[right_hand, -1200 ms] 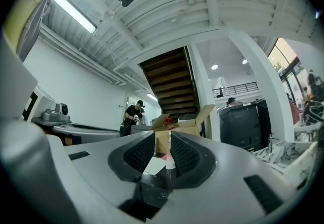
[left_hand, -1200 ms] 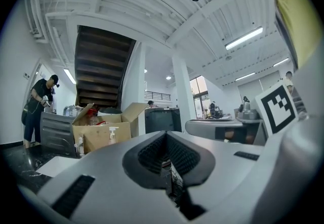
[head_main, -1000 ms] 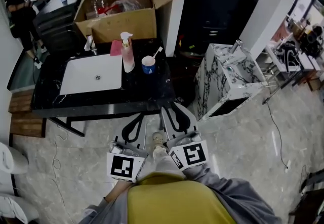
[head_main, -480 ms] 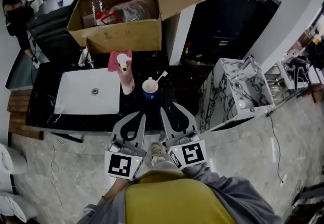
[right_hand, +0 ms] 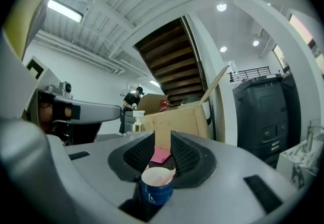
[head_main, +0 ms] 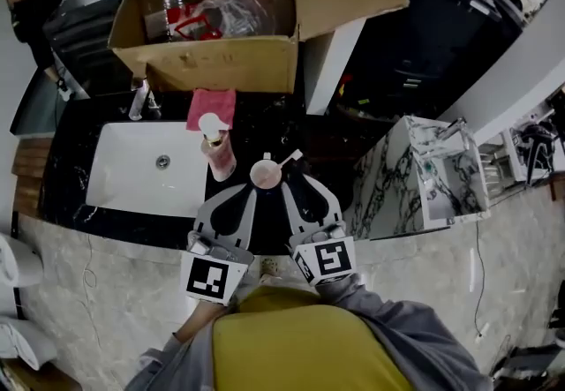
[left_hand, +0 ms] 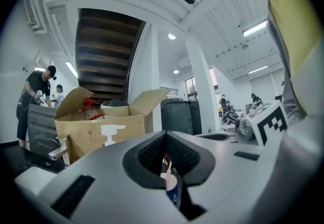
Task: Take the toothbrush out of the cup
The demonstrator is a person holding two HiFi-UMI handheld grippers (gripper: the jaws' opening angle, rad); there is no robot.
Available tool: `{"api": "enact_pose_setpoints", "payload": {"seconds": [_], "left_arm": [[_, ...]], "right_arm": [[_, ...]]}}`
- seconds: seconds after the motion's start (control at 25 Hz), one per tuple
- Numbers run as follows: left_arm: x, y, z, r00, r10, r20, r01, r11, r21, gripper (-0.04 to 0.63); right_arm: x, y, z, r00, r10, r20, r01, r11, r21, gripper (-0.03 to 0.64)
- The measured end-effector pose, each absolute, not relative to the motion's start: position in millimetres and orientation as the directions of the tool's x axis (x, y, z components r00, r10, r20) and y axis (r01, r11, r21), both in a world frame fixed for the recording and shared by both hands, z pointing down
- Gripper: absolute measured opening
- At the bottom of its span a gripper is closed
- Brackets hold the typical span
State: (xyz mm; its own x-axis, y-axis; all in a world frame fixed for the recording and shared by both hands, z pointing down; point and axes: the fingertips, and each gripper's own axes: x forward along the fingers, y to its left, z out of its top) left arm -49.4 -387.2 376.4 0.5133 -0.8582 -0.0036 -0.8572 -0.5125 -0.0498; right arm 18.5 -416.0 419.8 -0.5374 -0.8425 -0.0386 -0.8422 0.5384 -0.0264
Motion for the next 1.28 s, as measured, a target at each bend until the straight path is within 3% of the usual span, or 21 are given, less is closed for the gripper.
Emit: {"api": "enact_pose_setpoints", "payload": {"seconds": [0.52, 1.04, 1.28], "left_arm": [[-47, -425, 403, 0.566, -0.821, 0.079, -0.82, -0.57, -0.053, 0.0], [-60, -436, 412, 0.582, -0.801, 0.138, -0.804, -0.592, -0.043, 0.0], [-63, -437, 413, 0.591, -0.793, 0.146, -0.797, -0.603, -0.046, 0.0]], "right_arm": [[19, -460, 492, -0.517, -0.846, 0.134, -0.853, 0.495, -0.168, 0.106], [16, -486, 514, -0.541, -0.835, 0.098, -0.766, 0.442, -0.466, 0.112], [17, -494, 516, -0.534, -0.842, 0.081, -0.738, 0.417, -0.531, 0.084]]}}
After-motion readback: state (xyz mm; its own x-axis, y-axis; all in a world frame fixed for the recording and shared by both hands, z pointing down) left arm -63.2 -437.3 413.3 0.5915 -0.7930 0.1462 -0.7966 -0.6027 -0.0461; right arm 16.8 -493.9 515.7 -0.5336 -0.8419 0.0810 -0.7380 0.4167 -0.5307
